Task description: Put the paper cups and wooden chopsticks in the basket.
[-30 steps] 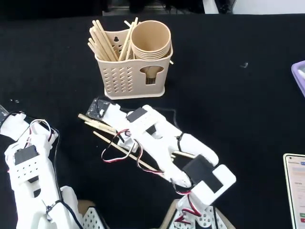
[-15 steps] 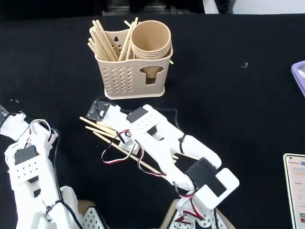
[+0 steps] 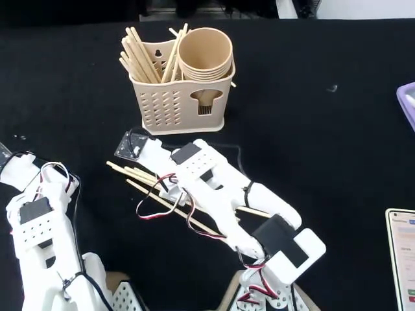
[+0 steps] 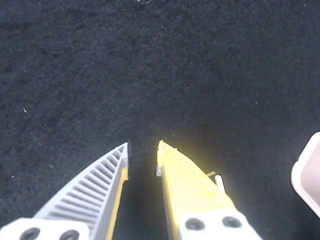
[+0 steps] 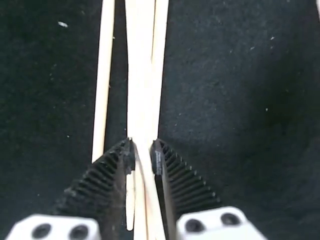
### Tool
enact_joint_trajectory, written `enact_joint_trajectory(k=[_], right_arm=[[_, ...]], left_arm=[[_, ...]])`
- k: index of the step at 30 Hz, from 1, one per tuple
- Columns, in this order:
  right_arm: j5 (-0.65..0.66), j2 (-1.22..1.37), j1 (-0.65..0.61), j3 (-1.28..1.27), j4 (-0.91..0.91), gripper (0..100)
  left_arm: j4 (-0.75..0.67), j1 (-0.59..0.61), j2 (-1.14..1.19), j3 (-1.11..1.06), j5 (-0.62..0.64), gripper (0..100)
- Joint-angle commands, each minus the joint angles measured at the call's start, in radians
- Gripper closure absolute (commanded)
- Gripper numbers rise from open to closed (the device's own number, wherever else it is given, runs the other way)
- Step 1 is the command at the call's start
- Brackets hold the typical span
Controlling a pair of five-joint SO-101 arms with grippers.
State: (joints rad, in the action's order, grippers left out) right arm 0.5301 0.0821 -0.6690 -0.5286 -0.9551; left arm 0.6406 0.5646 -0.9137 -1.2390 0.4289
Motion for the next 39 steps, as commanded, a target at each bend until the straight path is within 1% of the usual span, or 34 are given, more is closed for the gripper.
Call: enact_joint_trajectory(k=[1, 5, 10, 17, 21, 24, 34, 39], right_arm=[[0.002, -0.054, 0.005, 0.053, -0.009, 97.3], [0.002, -0.05, 0.009, 0.047, -0.011, 97.2], [0.0, -0.047, 0.005, 0.016, -0.002, 93.4], [-0.026, -0.054, 0.005, 0.016, -0.002, 93.0], [-0.02, -0.048, 0.005, 0.016, -0.002, 93.8], [-0.018, -0.058, 0.005, 0.025, -0.005, 99.1], [-0.028, -0.191, 0.008, 0.085, -0.064, 98.8], [-0.029, -0.199, 0.0, 0.064, -0.046, 98.8]], left_arm=[[-0.021, 0.001, -0.026, 0.021, 0.002, 89], [-0.021, 0.001, -0.026, 0.021, 0.002, 89], [-0.021, 0.001, -0.026, 0.021, 0.002, 89], [-0.021, 0.001, -0.026, 0.021, 0.002, 89], [-0.021, 0.001, -0.026, 0.021, 0.002, 89], [-0.021, 0.001, -0.026, 0.021, 0.002, 89], [-0.021, 0.001, -0.026, 0.021, 0.002, 89], [-0.021, 0.001, -0.026, 0.021, 0.002, 89]])
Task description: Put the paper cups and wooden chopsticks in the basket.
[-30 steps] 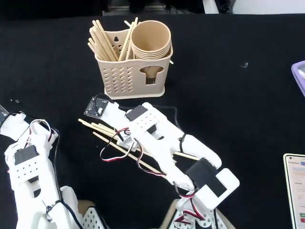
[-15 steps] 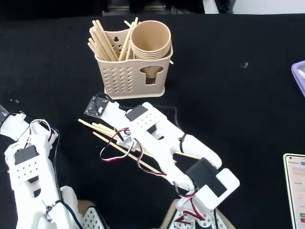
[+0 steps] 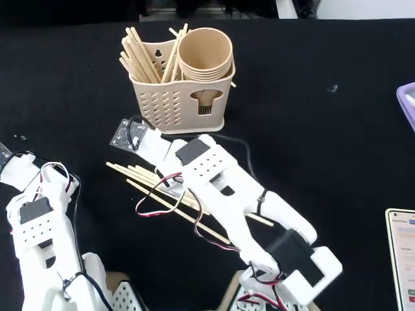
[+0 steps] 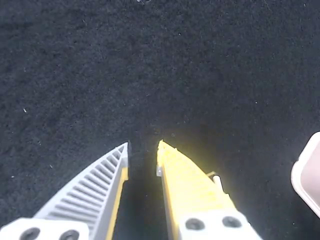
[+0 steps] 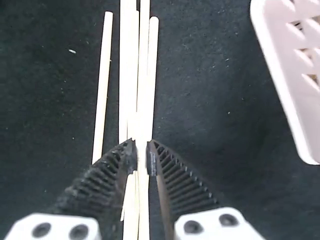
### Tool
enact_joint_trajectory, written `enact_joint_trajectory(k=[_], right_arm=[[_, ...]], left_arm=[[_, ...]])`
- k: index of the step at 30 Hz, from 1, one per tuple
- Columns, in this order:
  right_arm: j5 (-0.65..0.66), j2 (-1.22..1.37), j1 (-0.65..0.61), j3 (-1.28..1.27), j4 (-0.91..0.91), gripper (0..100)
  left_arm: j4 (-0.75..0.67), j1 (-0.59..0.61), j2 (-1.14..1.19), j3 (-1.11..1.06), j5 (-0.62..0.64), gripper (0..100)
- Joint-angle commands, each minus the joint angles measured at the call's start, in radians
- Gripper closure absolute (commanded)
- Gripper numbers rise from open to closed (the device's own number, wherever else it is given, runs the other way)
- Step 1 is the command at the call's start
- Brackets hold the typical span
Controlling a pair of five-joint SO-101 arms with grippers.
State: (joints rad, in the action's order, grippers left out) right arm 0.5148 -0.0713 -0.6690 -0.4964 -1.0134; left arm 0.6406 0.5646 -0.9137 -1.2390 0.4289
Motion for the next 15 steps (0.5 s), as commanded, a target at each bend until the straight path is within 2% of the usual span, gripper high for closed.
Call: enact_joint_trajectory(k=[1, 7, 9, 13, 15], right_arm=[[-0.029, -0.033, -0.02, 0.018, 0.041, 98.7], [-0.095, 0.137, -0.066, -0.019, 0.25, 98.3], [-0.095, 0.185, -0.064, 0.005, 0.247, 97.9], [-0.095, 0.191, -0.072, 0.021, 0.195, 89.4], [-0.095, 0.18, -0.072, 0.016, 0.192, 88.5]], left_arm=[[-0.021, 0.001, -0.026, 0.021, 0.002, 89], [-0.043, 0.002, -0.026, 0.013, 0.002, 89], [-0.041, 0.002, -0.026, 0.012, 0.002, 89], [-0.04, 0.002, -0.026, 0.015, 0.002, 89], [-0.04, 0.002, -0.026, 0.016, 0.002, 89]])
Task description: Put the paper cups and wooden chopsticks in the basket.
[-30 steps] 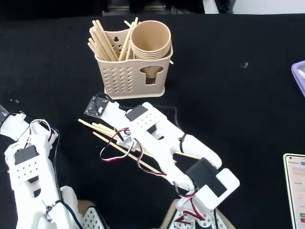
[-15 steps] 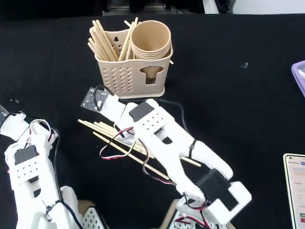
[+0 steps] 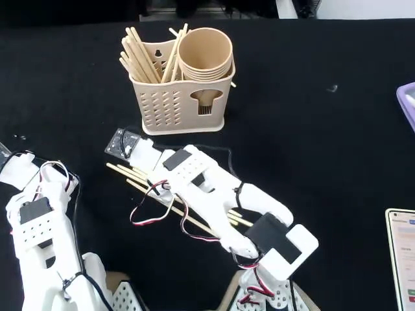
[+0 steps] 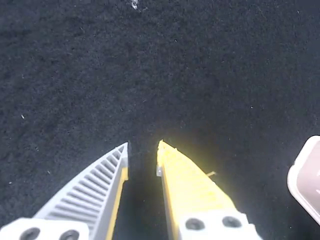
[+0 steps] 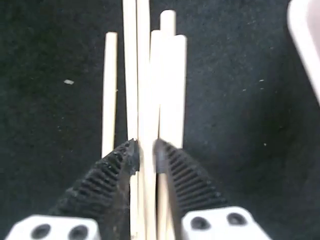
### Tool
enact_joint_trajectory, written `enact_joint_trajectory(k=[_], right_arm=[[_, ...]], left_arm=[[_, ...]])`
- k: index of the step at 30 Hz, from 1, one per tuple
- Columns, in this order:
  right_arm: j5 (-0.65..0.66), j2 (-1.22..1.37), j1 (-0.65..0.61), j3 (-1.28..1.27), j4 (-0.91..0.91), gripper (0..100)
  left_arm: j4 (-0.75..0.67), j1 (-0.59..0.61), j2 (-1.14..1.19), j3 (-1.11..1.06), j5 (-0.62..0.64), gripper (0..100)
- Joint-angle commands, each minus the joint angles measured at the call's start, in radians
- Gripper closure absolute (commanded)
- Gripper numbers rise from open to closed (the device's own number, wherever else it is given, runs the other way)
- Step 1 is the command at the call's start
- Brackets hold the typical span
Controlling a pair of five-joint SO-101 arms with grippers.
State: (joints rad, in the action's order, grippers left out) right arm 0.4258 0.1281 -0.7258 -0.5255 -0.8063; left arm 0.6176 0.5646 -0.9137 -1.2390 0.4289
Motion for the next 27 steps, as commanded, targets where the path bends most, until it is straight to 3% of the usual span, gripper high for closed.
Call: enact_joint_trajectory(k=[1, 11, 27], right_arm=[[-0.006, -0.024, -0.015, 0.044, -0.015, 89.1], [0.002, -0.013, -0.011, 0.042, -0.012, 98.9], [-0.008, -0.179, -0.015, -0.081, 0.026, 98.4]], left_arm=[[-0.017, 0.002, -0.026, 0.016, 0.002, 89], [-0.017, 0.002, -0.026, 0.016, 0.002, 89], [-0.017, 0.002, -0.026, 0.015, 0.002, 89]])
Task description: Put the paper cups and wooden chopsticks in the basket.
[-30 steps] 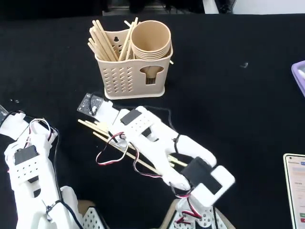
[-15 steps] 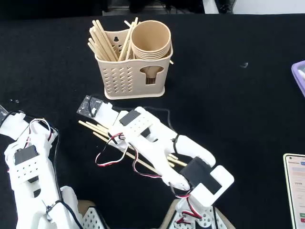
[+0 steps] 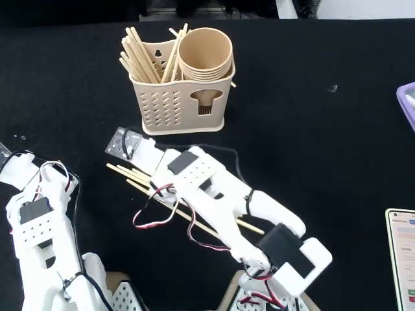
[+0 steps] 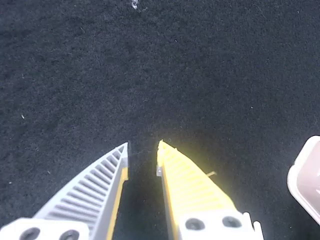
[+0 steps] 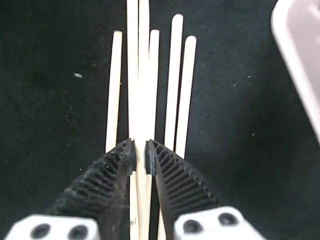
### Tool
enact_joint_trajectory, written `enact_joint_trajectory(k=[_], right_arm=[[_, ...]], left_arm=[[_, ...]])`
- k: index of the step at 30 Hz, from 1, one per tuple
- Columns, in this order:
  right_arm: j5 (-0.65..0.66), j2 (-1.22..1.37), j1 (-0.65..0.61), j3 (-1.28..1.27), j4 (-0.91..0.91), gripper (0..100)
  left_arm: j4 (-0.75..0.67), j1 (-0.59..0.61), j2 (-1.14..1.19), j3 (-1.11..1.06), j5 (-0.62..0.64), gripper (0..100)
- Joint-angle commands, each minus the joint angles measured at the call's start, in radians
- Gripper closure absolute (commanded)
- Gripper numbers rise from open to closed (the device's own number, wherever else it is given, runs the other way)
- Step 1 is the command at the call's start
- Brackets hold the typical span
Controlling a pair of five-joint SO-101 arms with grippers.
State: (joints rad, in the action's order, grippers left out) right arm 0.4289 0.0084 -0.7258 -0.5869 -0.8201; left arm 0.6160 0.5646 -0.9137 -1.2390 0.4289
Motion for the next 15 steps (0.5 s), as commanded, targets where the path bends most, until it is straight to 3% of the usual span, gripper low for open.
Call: enact_joint_trajectory(k=[1, 4, 15], right_arm=[[-0.011, -0.059, -0.015, -0.027, 0.041, 97.3], [-0.011, -0.062, -0.015, -0.036, 0.034, 93.3], [-0.052, -0.054, -0.132, -0.048, -0.002, 92.9]], left_arm=[[-0.015, 0.002, -0.026, 0.015, 0.002, 89], [-0.015, 0.002, -0.026, 0.015, 0.002, 89], [-0.017, 0.002, -0.026, 0.015, 0.002, 89]])
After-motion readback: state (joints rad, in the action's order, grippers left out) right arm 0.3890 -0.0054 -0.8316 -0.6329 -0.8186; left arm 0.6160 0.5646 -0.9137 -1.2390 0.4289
